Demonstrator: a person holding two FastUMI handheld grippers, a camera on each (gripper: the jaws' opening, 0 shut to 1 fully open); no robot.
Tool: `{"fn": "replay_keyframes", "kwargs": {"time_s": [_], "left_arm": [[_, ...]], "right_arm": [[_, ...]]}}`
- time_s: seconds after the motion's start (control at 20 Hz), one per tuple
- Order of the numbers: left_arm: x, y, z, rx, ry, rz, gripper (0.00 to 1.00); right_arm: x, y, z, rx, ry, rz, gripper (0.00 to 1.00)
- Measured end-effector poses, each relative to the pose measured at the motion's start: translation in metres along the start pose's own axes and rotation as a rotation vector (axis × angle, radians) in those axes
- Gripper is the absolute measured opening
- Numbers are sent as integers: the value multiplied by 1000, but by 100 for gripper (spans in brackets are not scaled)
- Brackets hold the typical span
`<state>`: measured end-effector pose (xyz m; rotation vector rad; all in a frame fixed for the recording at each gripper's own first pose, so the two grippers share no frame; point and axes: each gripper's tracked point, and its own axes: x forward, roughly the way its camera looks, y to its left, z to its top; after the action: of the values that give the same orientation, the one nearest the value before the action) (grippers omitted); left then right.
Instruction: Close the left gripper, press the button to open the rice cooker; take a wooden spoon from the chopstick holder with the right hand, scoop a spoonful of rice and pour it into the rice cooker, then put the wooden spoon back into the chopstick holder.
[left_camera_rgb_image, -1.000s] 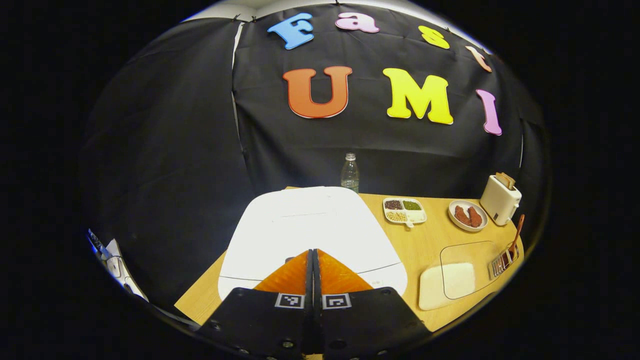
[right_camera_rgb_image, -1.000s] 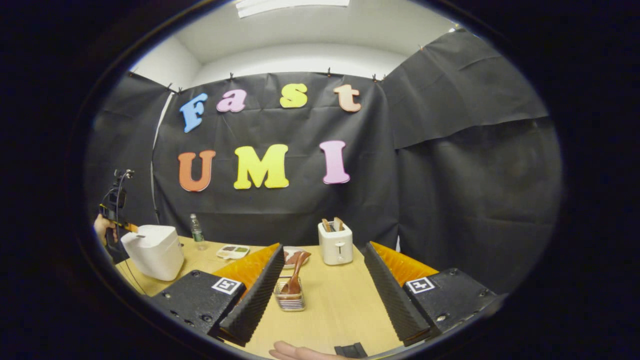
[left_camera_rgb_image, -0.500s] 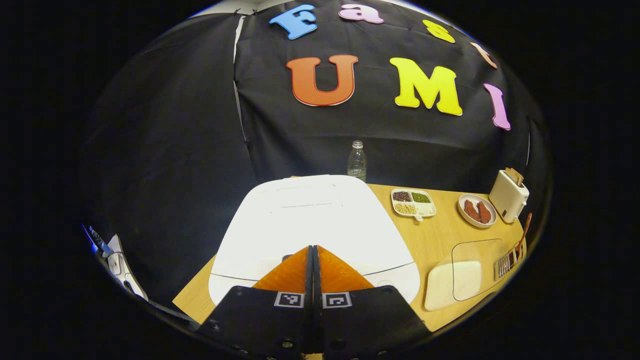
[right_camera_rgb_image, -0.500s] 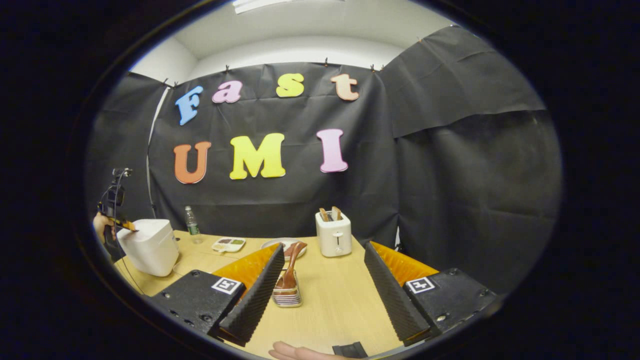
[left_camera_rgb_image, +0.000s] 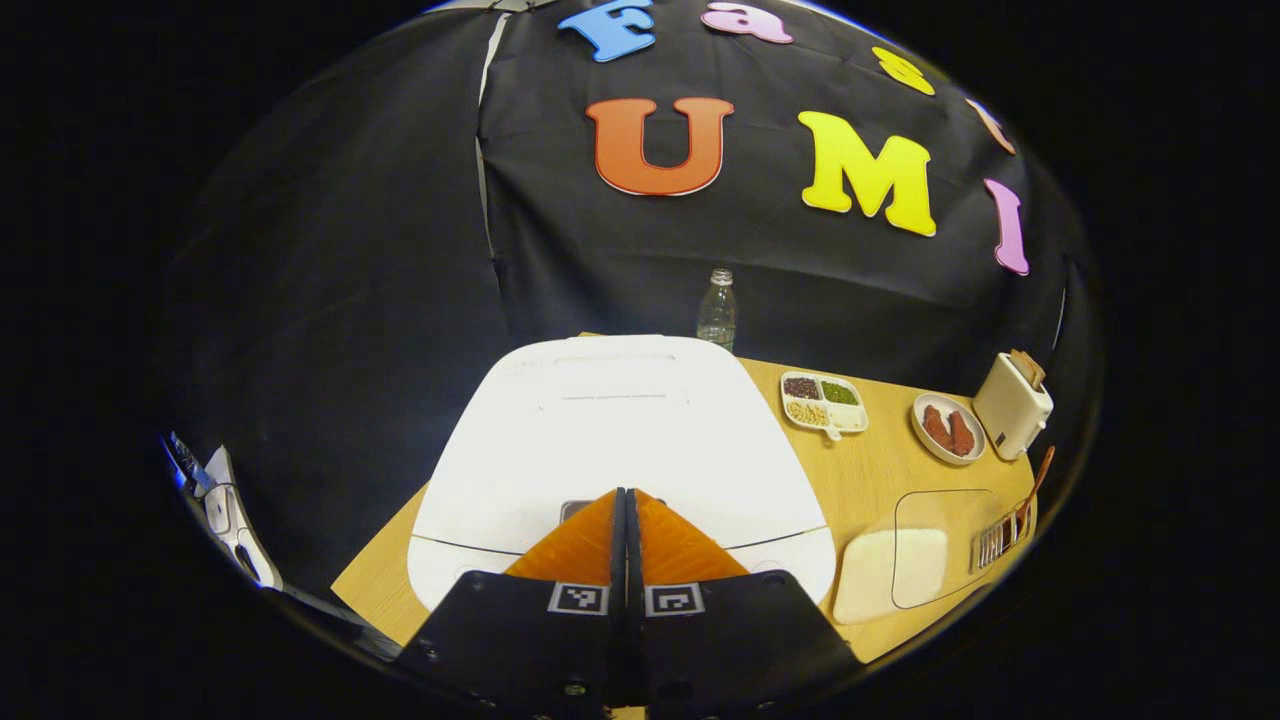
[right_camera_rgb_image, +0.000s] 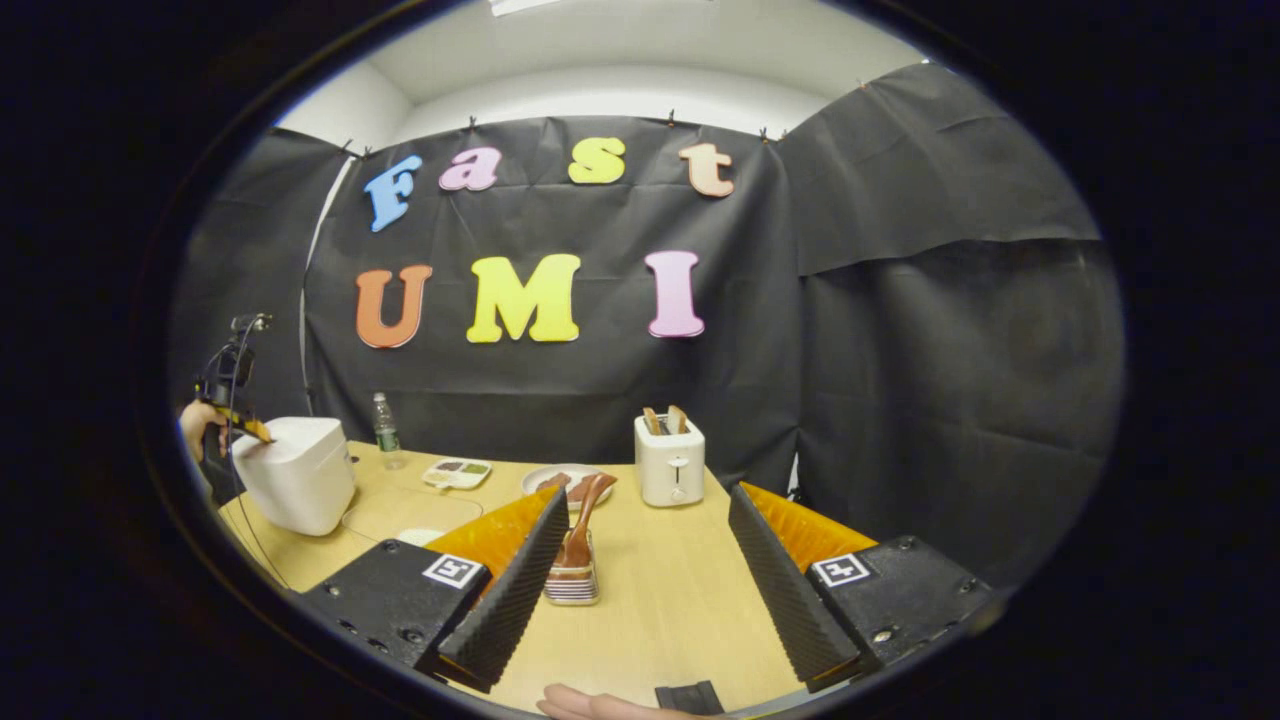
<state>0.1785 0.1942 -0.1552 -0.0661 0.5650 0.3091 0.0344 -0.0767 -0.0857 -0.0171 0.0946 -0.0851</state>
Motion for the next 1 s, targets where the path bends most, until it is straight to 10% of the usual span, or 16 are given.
{"fn": "replay_keyframes", "kwargs": {"time_s": [0.4, 0.55, 0.6, 0.7, 1.0], "left_arm": [[-26, 6, 61, -31, -173, -5, 4], [-34, -2, 76, -18, -236, -36, 20], [-37, -3, 81, -1, -258, -33, 49], [-44, 4, 90, 30, -303, 16, 71], [-75, -5, 95, -8, -353, 16, 92]], "right_arm": [[-7, -9, 2, 2, -3, -33, 100], [-9, 0, 5, -6, -5, -20, 100], [-10, 3, 5, -9, -10, -14, 100], [-9, 2, 7, -6, -17, -20, 100], [-7, 3, 3, 2, -19, -19, 100]]}}
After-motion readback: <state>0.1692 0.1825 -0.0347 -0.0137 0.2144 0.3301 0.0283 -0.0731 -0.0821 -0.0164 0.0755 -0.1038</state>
